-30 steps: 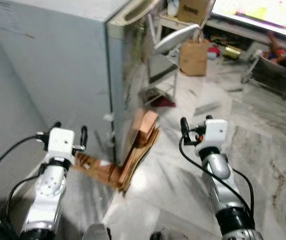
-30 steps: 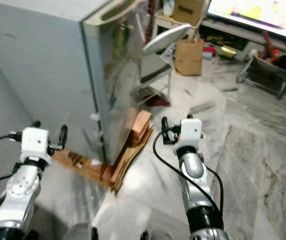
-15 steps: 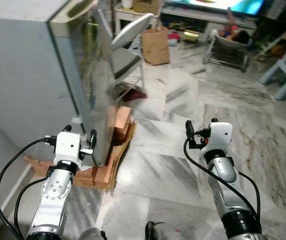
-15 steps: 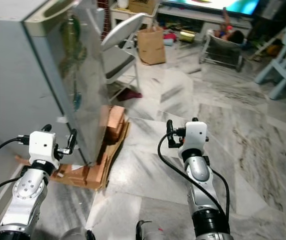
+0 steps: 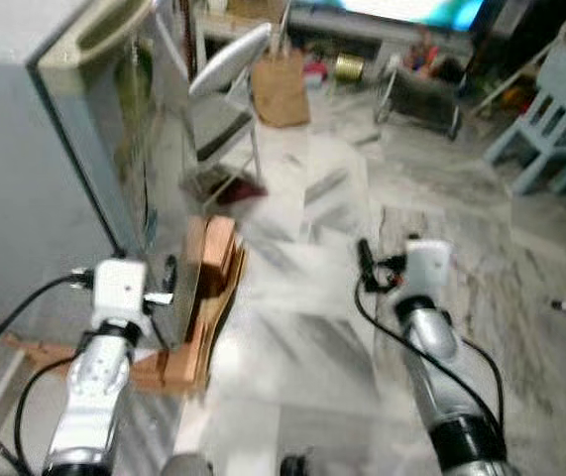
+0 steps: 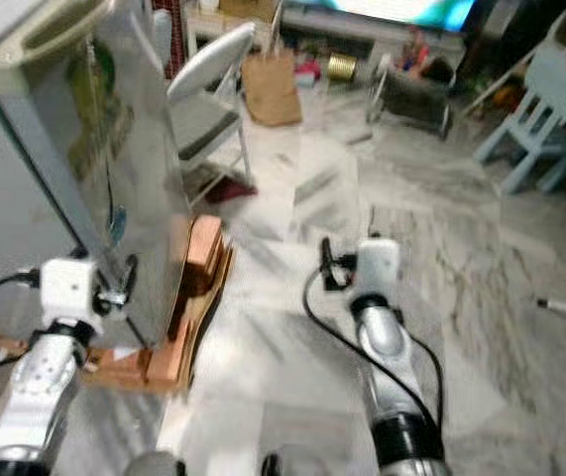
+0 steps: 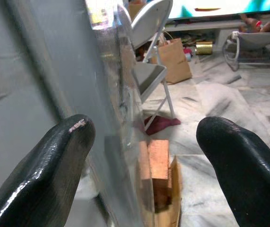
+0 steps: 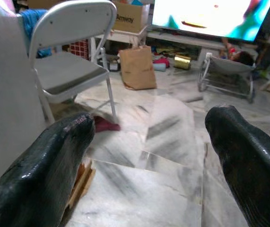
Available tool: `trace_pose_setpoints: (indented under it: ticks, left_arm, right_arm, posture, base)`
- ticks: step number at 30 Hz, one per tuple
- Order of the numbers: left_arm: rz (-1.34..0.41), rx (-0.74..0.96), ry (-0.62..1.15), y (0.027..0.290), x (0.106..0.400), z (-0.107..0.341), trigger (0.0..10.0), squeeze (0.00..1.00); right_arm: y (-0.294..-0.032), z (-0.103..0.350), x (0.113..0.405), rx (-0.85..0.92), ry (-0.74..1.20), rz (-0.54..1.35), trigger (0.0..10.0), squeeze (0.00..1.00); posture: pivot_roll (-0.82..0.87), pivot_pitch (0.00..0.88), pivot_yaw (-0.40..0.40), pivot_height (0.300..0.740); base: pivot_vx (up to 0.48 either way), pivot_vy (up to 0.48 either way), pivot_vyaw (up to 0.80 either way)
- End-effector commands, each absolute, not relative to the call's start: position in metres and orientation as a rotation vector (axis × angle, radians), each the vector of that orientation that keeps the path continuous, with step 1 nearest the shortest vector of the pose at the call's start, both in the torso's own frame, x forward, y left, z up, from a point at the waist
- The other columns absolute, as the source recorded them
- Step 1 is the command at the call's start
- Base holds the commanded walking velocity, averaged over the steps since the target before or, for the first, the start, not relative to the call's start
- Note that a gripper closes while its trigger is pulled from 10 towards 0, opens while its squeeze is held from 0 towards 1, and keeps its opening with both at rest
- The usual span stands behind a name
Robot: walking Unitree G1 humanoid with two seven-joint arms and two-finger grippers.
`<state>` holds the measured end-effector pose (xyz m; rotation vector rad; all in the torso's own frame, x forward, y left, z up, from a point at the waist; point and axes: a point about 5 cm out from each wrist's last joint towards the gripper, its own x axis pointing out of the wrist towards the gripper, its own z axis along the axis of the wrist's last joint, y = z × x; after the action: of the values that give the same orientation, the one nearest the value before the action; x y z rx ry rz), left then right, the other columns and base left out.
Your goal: Restocking fridge
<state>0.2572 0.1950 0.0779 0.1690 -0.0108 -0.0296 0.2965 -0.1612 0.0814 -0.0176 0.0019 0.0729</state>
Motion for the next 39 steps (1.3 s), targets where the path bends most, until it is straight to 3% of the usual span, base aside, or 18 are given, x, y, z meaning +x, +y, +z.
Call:
trace_pose_setpoints:
  ticks: [1,7,16,27,39]
  left_arm:
    - [-0.05,0.166,-0.009,0.189,0.254,0.076,10.0,0.0]
    - [-0.002,0.165,0.009,0.195,0.256,0.073,10.0,0.0]
    - [0.089,0.142,0.004,0.22,0.283,0.08,10.0,0.0]
    - [0.044,0.147,-0.022,0.215,0.315,0.093,10.0,0.0]
    - [-0.015,0.163,-0.034,0.206,0.336,0.099,10.0,0.0]
  right_arm:
    - [-0.173,0.078,0.292,-0.03,0.021,0.036,10.0,0.0]
    - [-0.171,0.076,0.291,-0.023,0.031,0.052,10.0,0.0]
    - [-0.171,0.072,0.28,-0.036,0.069,0.124,10.0,0.0]
    - [-0.161,0.064,0.261,-0.023,0.137,0.223,10.0,0.0]
    - [-0.172,0.05,0.237,-0.02,0.257,0.298,10.0,0.0]
  posture:
    - [0.1,0.083,-0.073,0.74]
    - [0.1,0.089,-0.079,0.74]
    - [0.08,0.107,-0.093,0.74]
    - [0.04,0.112,-0.104,0.74]
    - [0.03,0.13,-0.12,0.74]
  base:
    - [0.0,0.0,0.0]
    - [0.0,0.0,0.0]
    - [0.0,0.0,0.0]
    - [0.0,0.0,0.0]
    - [0.0,0.0,0.0]
